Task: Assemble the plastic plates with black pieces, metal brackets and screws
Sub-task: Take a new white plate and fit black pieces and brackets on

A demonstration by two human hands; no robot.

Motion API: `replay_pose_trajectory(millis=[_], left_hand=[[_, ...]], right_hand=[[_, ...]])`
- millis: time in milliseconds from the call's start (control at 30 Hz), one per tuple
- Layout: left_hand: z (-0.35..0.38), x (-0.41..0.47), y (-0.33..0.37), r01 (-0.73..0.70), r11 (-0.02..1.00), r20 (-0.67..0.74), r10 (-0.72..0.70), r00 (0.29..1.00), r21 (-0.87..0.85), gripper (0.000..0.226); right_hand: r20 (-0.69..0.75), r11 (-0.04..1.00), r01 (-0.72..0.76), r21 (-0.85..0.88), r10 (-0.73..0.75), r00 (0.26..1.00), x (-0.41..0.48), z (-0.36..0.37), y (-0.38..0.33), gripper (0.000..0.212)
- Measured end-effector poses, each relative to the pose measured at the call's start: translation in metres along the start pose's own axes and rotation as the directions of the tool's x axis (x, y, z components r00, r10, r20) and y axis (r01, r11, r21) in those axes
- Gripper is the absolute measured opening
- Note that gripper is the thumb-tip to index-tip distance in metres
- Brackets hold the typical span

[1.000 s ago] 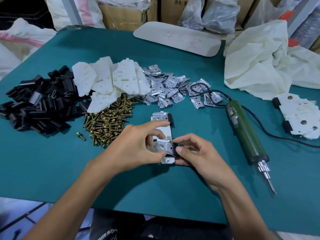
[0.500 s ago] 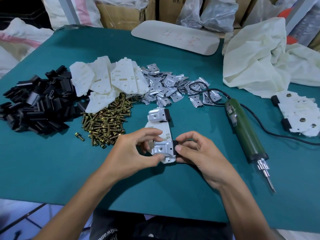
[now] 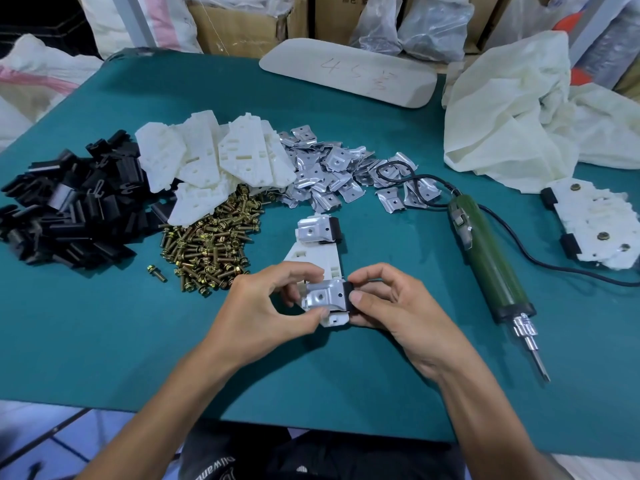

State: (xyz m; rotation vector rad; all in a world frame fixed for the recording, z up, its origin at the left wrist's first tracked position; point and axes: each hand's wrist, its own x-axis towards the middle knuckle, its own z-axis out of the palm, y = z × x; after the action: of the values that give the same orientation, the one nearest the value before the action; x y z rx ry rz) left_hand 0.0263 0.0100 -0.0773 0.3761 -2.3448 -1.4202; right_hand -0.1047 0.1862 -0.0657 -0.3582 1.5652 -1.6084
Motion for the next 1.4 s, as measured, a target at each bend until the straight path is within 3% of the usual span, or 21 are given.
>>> replay_pose_trajectory(millis=[400, 567, 633, 700, 767, 1067, 1400], left_hand=[[0.002, 0.001, -0.002, 0.017, 0.993, 0.03, -0.013, 0.999, -0.119, 0.041], [0.0, 0.028, 0.007, -0.035, 0.999, -0.124, 0.036, 0.992, 0.009, 0.041], [-0.004, 0.047, 0.015, 0.034, 0.993, -0.11, -0.046, 0.993, -0.11, 0.04], [-0.004, 0.062, 0.02, 0.085, 0.926, -0.003, -0.093, 0.996, -0.369, 0.042], [-0.003, 0.071, 0.021, 0.1, 0.866, 0.045, -0.089, 0.995, -0.491, 0.045], [0.004, 0.08, 0.002, 0.153, 0.745, 0.109, -0.108, 0.988, -0.65, 0.054], [0.001, 0.08, -0.003, 0.213, 0.725, 0.159, -0.143, 0.977, -0.655, 0.05]], right_hand=[[0.007, 0.999, -0.037, -0.006, 0.037, 0.999, 0.006, 0.003, -0.012, 0.021], [-0.039, 0.991, 0.117, 0.069, -0.114, 0.993, 0.024, 0.002, -0.028, 0.027], [-0.038, 0.978, 0.192, 0.079, -0.189, 0.981, 0.035, -0.003, -0.04, 0.027], [-0.042, 0.968, 0.237, 0.087, -0.234, 0.971, 0.043, -0.008, -0.049, 0.026], [-0.052, 0.963, 0.241, 0.124, -0.237, 0.97, 0.048, -0.012, -0.048, 0.027], [-0.025, 0.968, 0.225, 0.116, -0.223, 0.974, 0.053, -0.017, -0.037, 0.022], [-0.025, 0.965, 0.24, 0.107, -0.238, 0.971, 0.053, -0.016, -0.034, 0.019]])
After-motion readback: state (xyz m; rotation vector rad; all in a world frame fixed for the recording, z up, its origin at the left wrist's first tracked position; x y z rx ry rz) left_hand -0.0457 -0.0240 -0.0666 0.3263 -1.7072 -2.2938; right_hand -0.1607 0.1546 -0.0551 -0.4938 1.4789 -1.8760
